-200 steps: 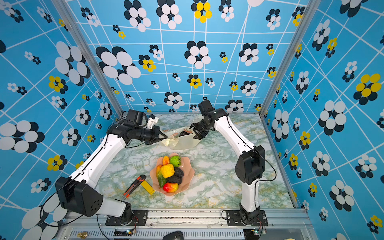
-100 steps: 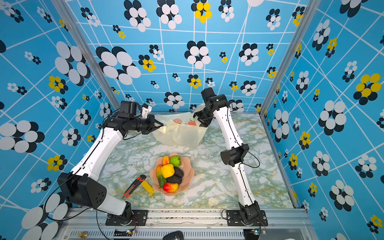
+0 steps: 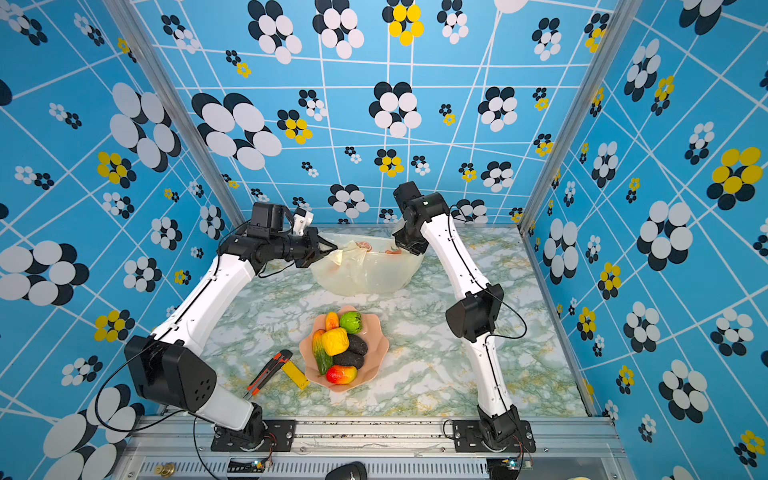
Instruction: Place the fruits into the plastic bag
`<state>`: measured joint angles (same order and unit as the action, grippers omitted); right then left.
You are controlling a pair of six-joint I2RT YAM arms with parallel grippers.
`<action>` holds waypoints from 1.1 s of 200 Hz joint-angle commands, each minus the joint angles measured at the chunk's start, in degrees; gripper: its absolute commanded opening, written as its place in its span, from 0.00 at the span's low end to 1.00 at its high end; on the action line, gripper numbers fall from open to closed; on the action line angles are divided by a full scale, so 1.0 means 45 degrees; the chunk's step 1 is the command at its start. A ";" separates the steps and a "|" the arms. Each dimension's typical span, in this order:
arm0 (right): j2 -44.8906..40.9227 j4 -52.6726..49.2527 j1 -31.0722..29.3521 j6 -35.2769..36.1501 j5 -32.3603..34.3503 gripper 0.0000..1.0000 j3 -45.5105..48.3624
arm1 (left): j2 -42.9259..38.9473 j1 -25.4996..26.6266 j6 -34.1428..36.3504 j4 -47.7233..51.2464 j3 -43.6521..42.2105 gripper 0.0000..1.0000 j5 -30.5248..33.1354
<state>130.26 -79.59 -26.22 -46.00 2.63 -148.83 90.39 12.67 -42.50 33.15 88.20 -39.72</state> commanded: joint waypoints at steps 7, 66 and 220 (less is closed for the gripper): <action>-0.1807 0.0981 -0.0052 0.0605 0.0968 0.42 0.1598 | 0.0188 -0.0152 -0.0145 -0.0073 0.0414 0.00 -0.0311; -0.2519 0.0388 0.0108 0.3762 -0.0150 0.47 0.3468 | 0.0094 -0.1776 -0.0795 -0.0019 0.0095 0.00 0.0103; -0.4426 0.3221 -0.0554 0.6510 -0.8431 0.48 0.4549 | 0.0449 -0.1174 -0.0648 0.0209 0.0288 0.00 0.0642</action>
<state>111.72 -68.82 -31.18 -14.35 -28.51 -128.49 94.13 7.81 -46.70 33.01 90.17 -37.47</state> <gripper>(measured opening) 0.484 0.041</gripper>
